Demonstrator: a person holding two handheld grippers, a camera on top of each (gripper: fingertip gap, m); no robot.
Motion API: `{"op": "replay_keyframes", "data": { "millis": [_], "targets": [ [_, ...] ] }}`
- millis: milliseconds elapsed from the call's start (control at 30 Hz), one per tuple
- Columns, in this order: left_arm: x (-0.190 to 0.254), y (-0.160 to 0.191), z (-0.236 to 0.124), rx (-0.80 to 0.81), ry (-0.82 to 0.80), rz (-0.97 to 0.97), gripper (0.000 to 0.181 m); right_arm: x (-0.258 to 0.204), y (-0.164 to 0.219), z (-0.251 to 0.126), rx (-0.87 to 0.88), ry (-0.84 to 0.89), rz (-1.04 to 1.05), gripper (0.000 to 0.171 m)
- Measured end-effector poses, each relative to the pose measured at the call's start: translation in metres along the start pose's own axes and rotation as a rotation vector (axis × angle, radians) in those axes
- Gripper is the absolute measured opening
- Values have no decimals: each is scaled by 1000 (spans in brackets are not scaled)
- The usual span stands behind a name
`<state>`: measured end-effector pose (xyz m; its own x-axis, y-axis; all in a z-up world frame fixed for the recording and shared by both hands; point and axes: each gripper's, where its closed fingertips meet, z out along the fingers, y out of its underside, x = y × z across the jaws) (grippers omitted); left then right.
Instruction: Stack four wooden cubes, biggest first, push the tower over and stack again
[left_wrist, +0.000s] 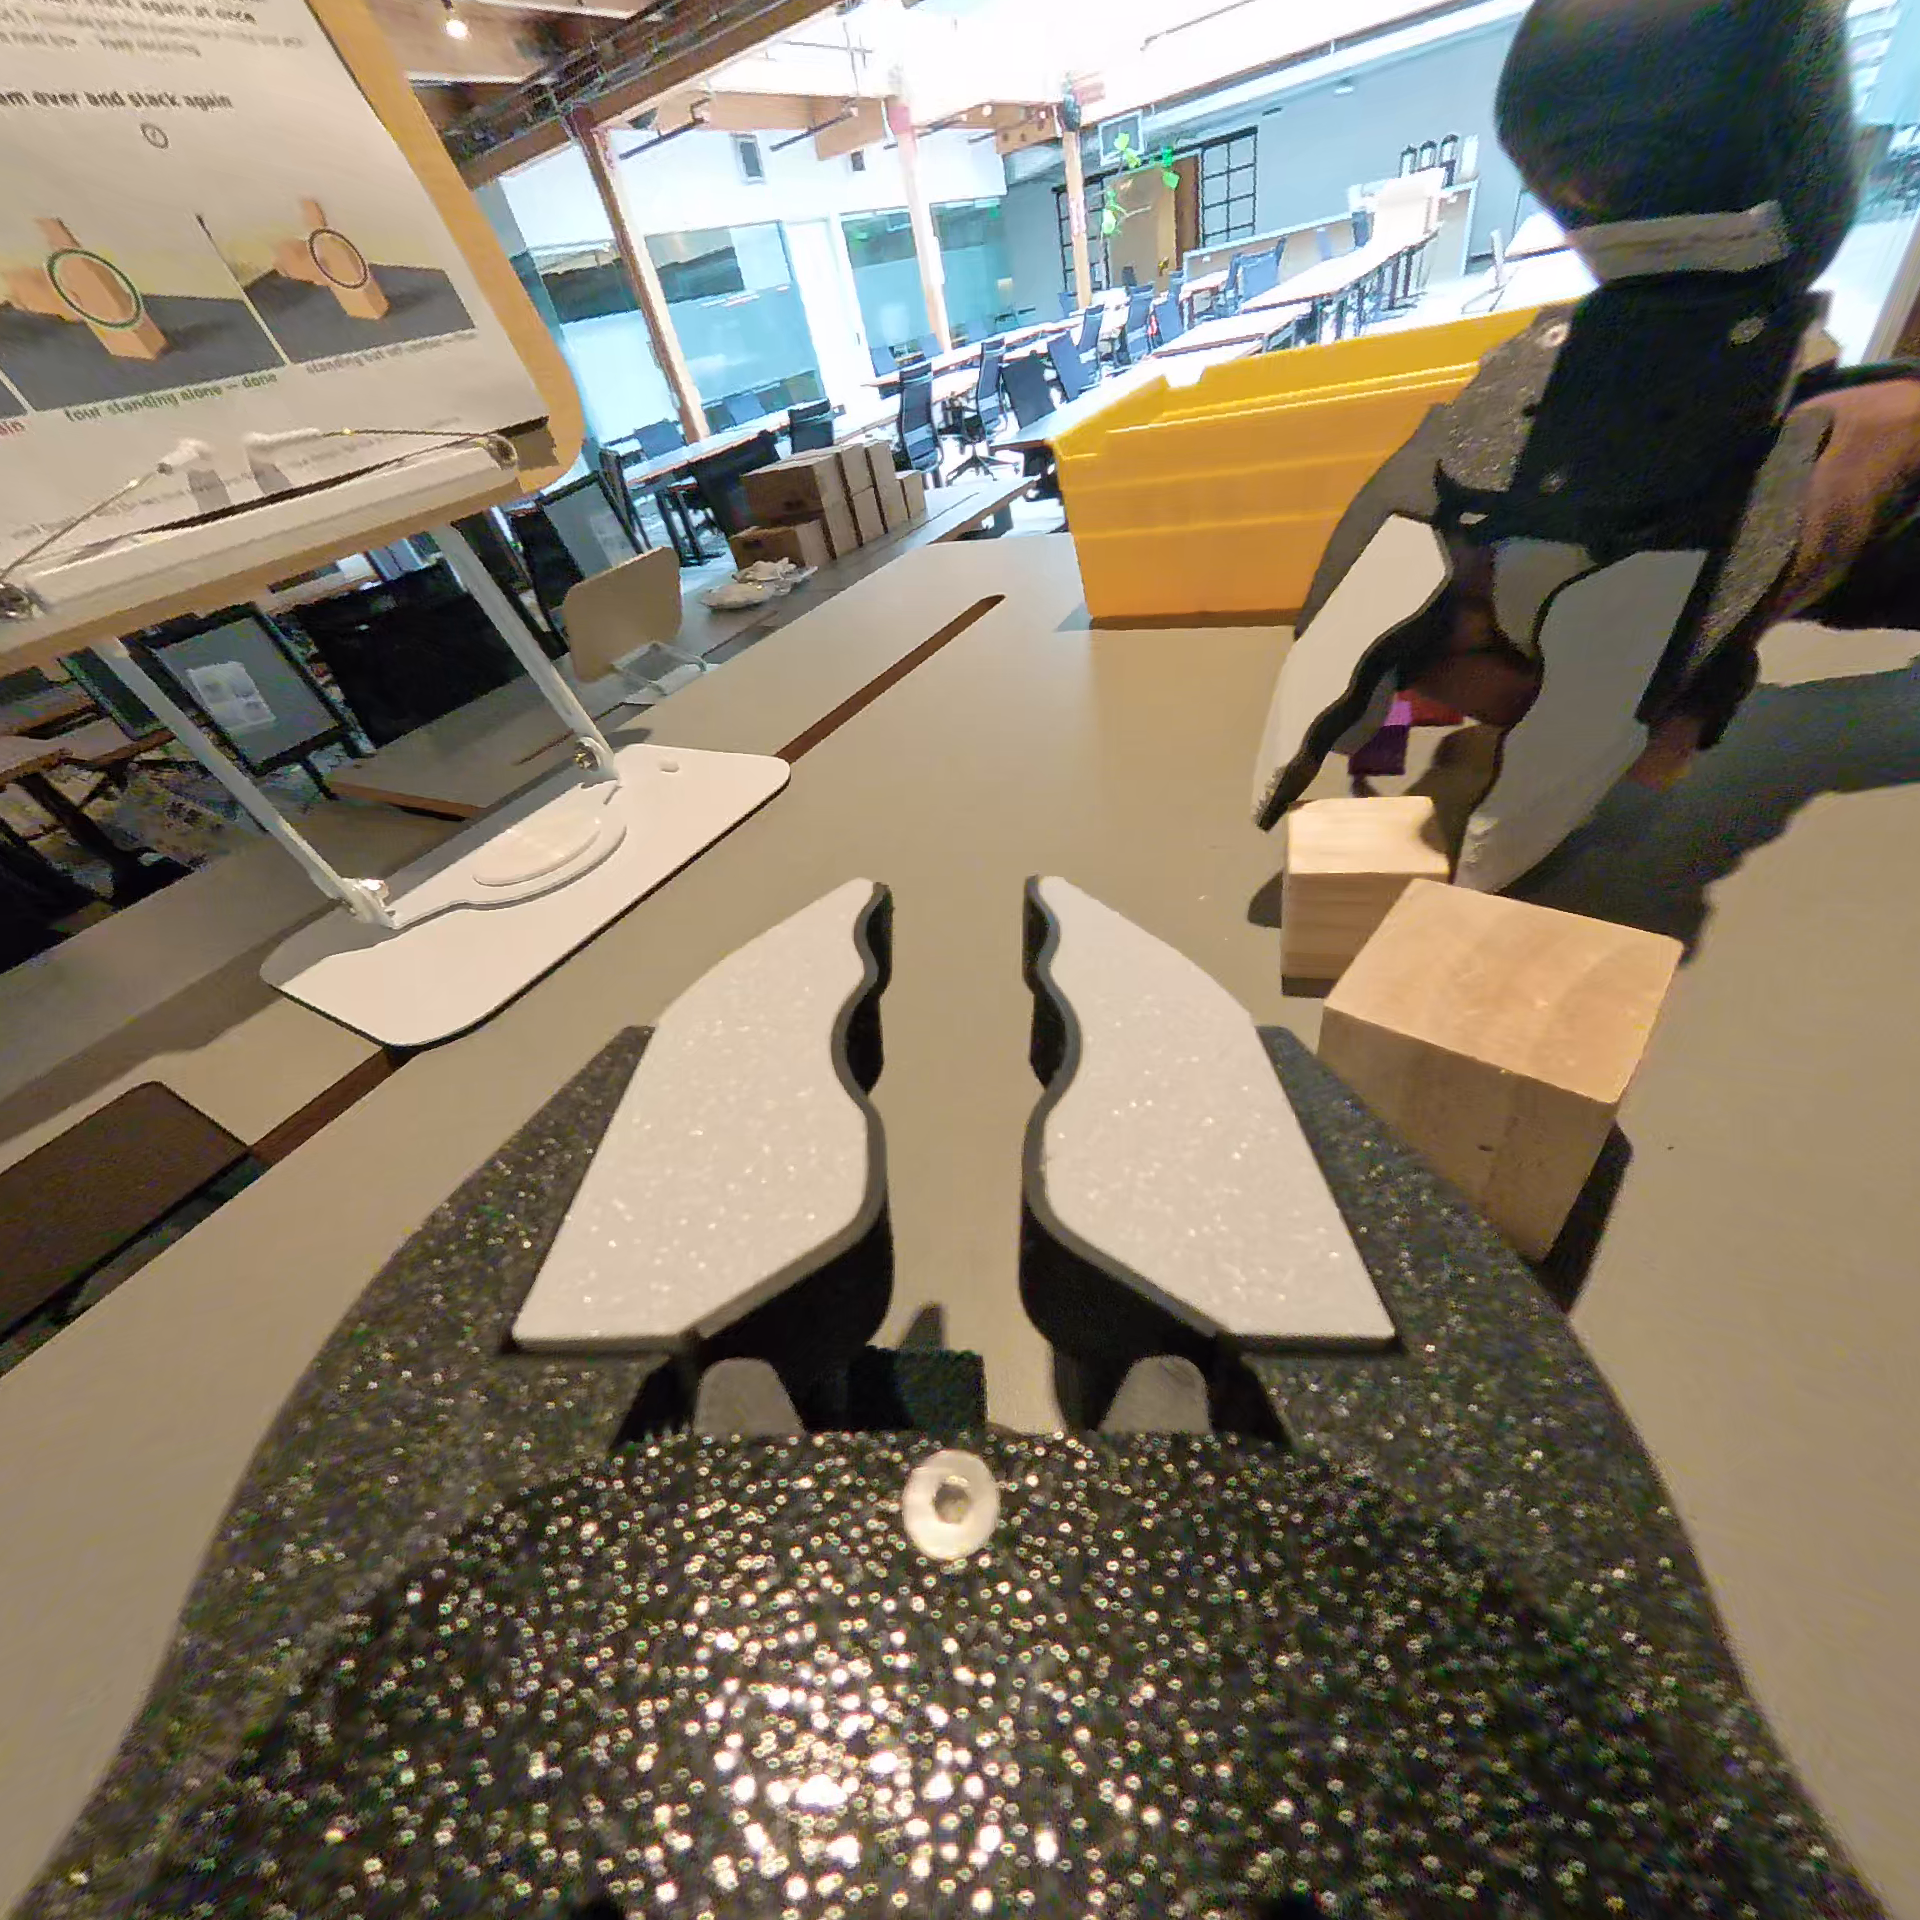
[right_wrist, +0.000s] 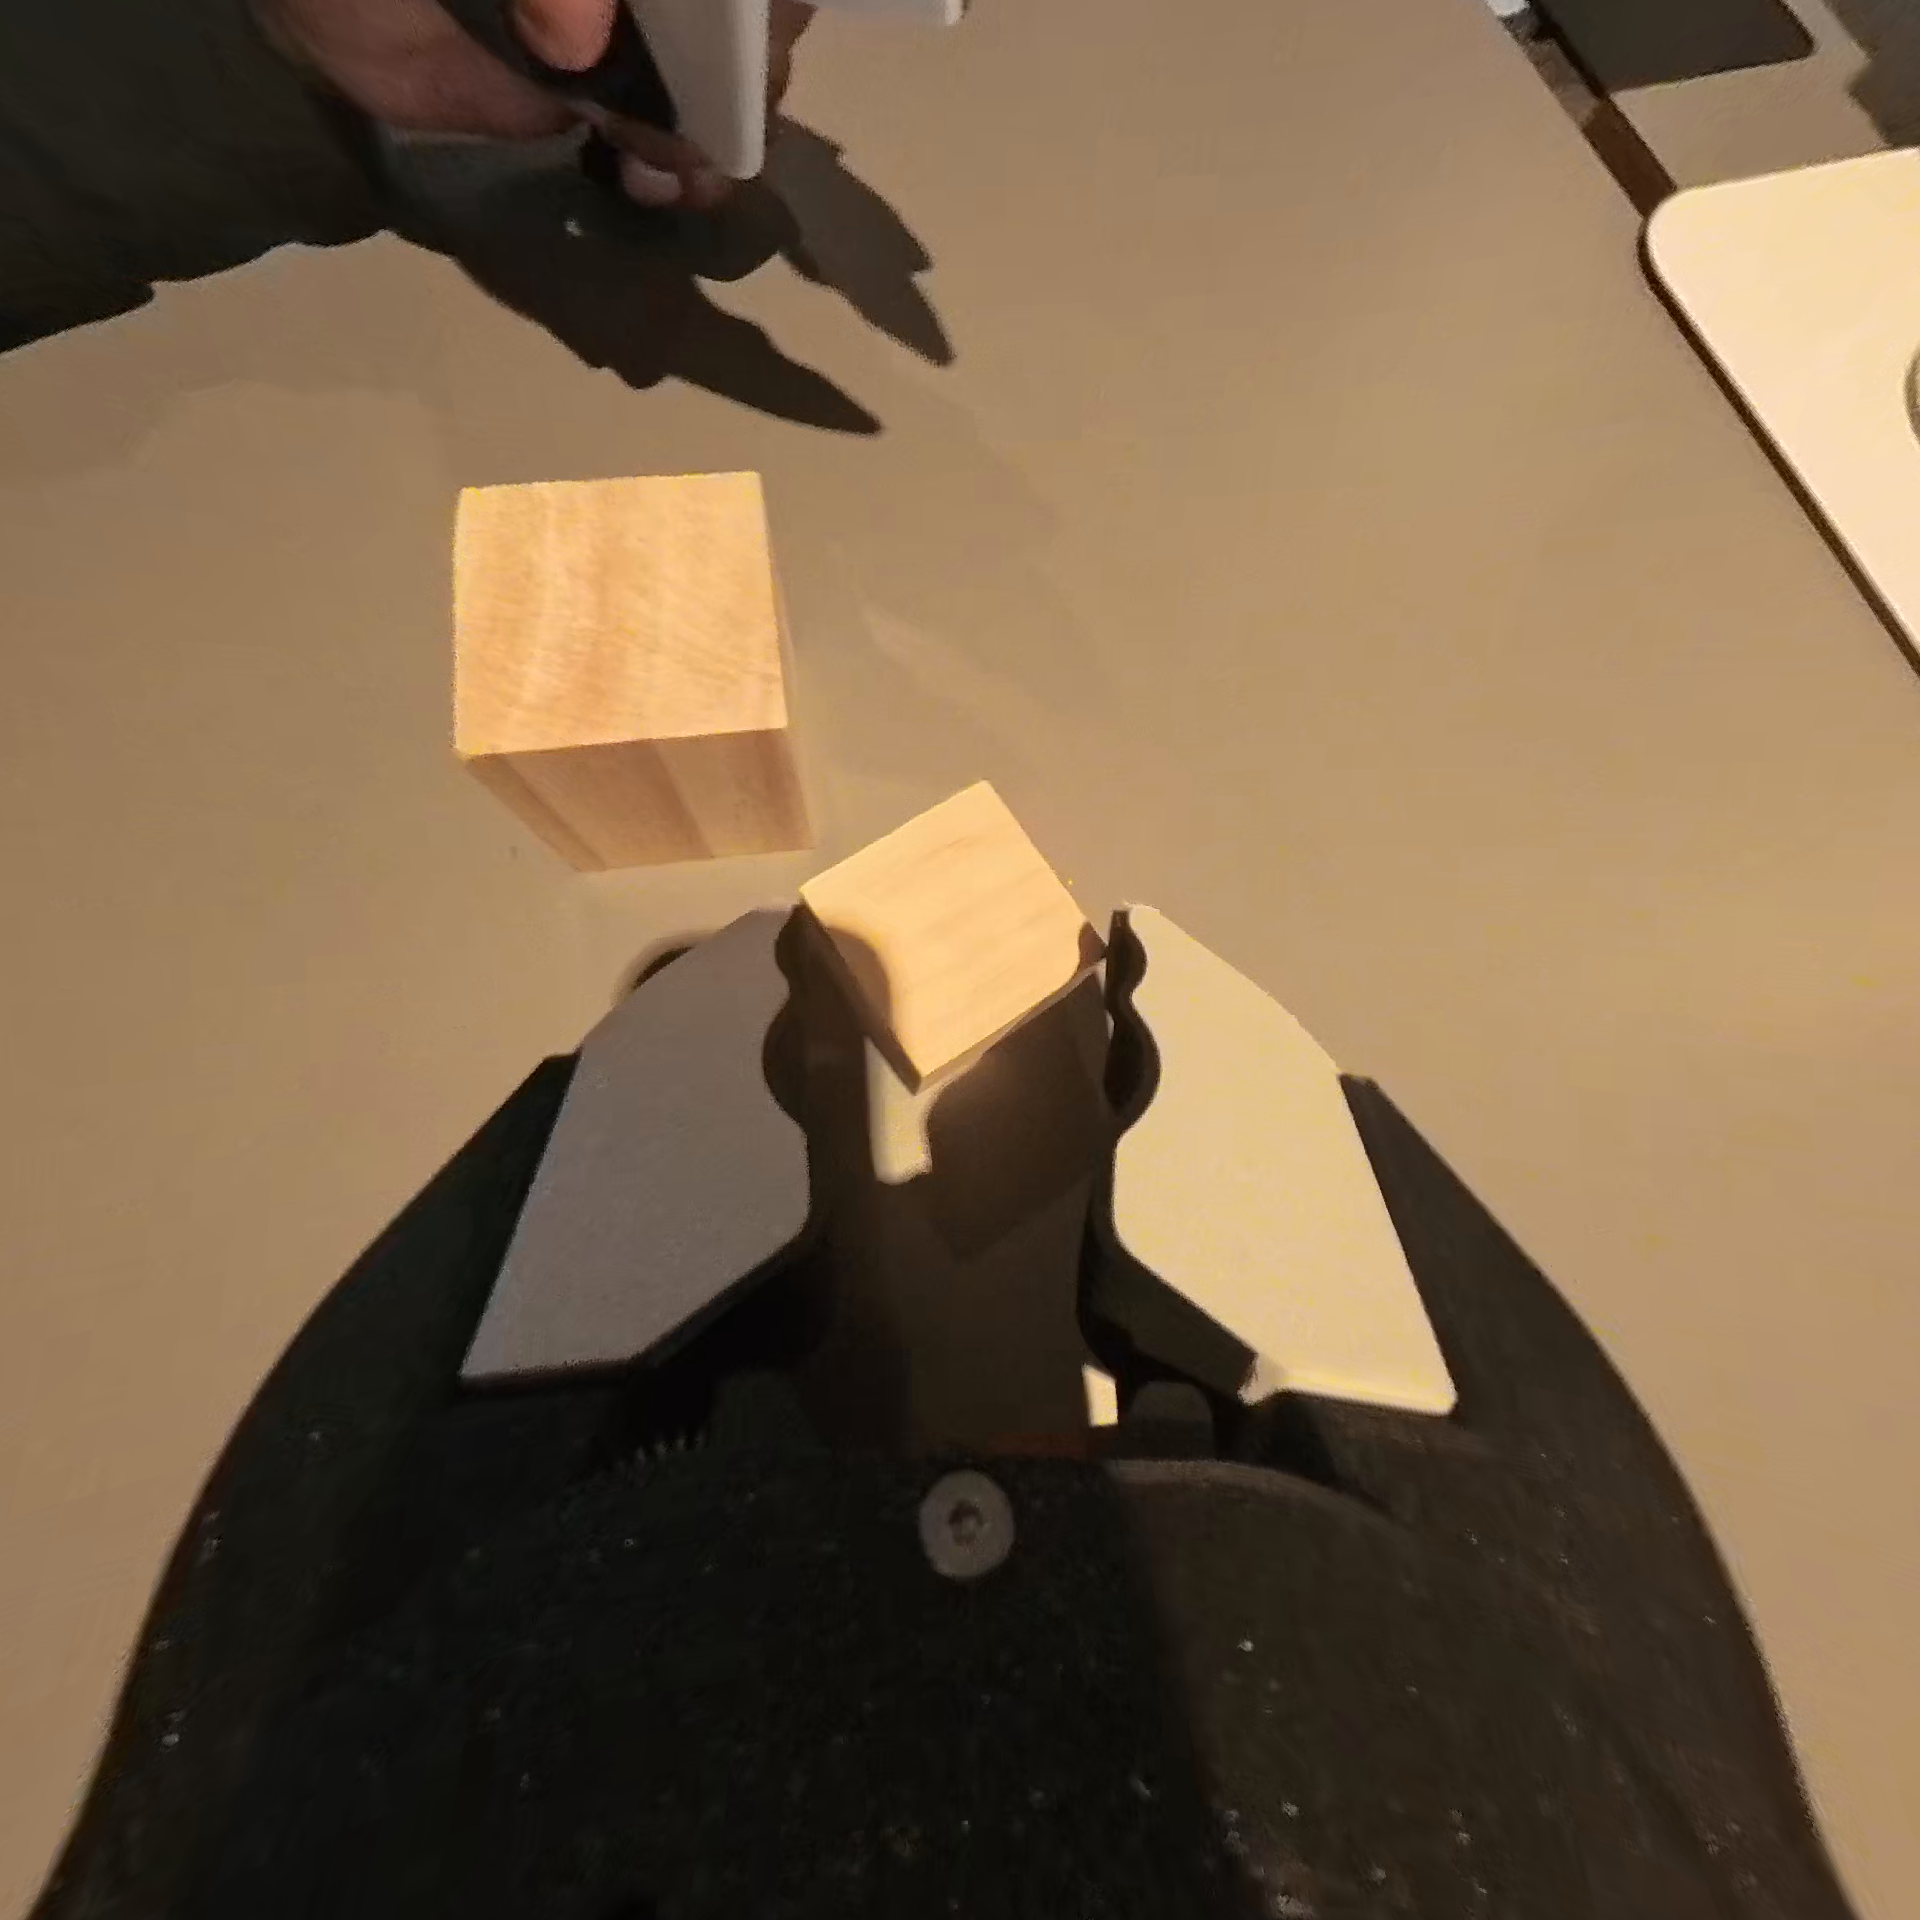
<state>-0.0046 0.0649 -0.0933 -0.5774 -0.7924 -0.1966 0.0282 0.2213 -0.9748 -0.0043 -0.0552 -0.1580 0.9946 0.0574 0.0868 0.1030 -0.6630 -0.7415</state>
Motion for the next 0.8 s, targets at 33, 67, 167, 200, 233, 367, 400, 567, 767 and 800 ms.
{"op": "replay_keyframes", "data": {
  "millis": [33, 67, 167, 200, 233, 367, 400, 567, 767, 800],
  "targets": [
    [0, 1, 0, -6, -3, 4, 23, 0, 0, 0, 5, 23, 16, 55],
    [1, 1, 0, -13, -6, 7, 23, 0, 0, -1, 15, 46, 35, 55],
    [1, 2, 0, -18, -12, 15, 22, 0, 2, -2, 33, 107, 81, 55],
    [1, 2, 0, -20, -12, 16, 22, 1, 2, -2, 34, 124, 89, 55],
    [1, 3, 1, -21, -13, 15, 22, 1, 2, -3, 36, 136, 98, 55],
    [0, 6, -1, -50, -7, 6, 22, 2, 1, -3, 46, 161, 101, 60],
    [0, 7, -1, -52, -6, 3, 22, -1, -1, -4, 60, 142, 97, 69],
    [-4, 5, -4, -35, -15, -24, 22, -11, -6, -11, 143, -25, 115, 76],
    [-3, 6, -2, -48, -17, -14, 22, -8, 9, -6, 98, -82, 71, 69],
    [-3, 6, -3, -47, -16, -15, 22, -6, 10, -5, 87, -77, 55, 68]
  ]
}}
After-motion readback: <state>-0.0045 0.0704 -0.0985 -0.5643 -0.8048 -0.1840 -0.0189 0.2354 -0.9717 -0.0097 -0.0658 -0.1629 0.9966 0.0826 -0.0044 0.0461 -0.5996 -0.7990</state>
